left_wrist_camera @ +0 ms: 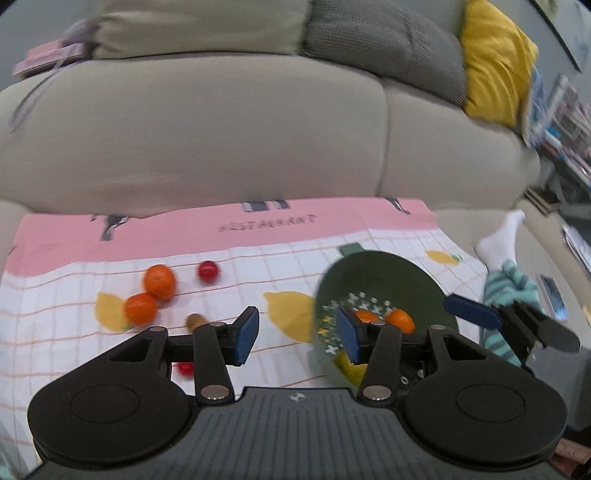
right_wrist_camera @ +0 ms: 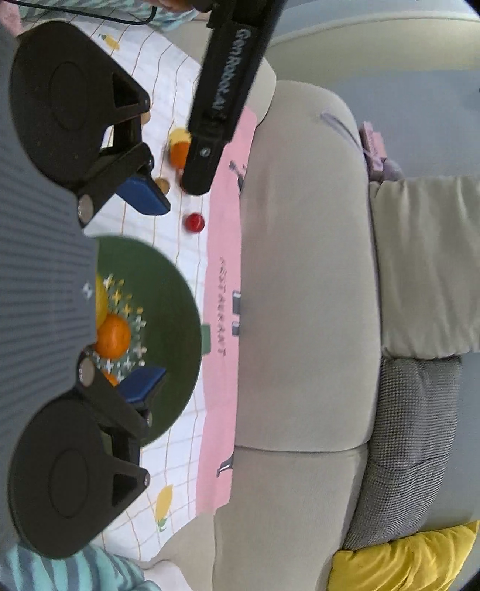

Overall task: Organize fruits
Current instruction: 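Open both tools to release the mandarins and withdraw to the remaining fruit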

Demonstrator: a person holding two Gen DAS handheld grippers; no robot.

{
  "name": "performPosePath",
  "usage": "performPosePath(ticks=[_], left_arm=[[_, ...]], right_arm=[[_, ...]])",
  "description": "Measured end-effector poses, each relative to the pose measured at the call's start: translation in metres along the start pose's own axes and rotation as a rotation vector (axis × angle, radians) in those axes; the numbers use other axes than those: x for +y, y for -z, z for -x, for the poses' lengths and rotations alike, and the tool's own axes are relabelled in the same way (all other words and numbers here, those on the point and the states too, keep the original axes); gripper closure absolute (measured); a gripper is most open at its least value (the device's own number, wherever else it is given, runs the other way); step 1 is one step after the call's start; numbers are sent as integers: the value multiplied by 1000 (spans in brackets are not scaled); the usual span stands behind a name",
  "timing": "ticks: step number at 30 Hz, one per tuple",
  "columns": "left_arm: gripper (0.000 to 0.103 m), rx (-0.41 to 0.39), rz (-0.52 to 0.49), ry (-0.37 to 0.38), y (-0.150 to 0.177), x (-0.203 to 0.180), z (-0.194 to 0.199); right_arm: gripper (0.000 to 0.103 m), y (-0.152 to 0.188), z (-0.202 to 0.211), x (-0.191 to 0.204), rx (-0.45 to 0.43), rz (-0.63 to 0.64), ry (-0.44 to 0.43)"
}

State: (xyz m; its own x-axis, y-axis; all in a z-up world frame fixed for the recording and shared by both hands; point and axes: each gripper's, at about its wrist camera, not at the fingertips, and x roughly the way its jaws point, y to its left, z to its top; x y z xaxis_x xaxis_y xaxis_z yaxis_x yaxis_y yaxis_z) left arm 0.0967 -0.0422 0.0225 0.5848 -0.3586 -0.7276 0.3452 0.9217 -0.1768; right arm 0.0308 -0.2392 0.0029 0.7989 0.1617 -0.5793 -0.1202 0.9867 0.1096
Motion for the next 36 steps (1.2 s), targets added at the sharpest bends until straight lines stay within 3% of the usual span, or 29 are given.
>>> performPosePath(ticks=[3, 7, 14, 21, 30, 36], left_arm=[[46, -38, 48, -22, 4, 20, 12], [37, -66, 127, -58, 11, 46, 21], [37, -83, 248, -134, 37, 79, 22], [37, -42, 251, -224, 58, 98, 13], [38, -43, 346, -179, 64, 139, 4], [40, -51, 399, -99, 66, 163, -5]], right_arm=[[18, 2, 2, 16, -14, 11, -13], [17, 6, -2, 35, -4, 30, -58], [17, 16, -17, 66, 39, 55, -161], [17, 20, -39, 91, 48, 92, -158], [18, 20, -69, 126, 83, 197, -148], [26, 16, -91, 134, 99, 212, -141]])
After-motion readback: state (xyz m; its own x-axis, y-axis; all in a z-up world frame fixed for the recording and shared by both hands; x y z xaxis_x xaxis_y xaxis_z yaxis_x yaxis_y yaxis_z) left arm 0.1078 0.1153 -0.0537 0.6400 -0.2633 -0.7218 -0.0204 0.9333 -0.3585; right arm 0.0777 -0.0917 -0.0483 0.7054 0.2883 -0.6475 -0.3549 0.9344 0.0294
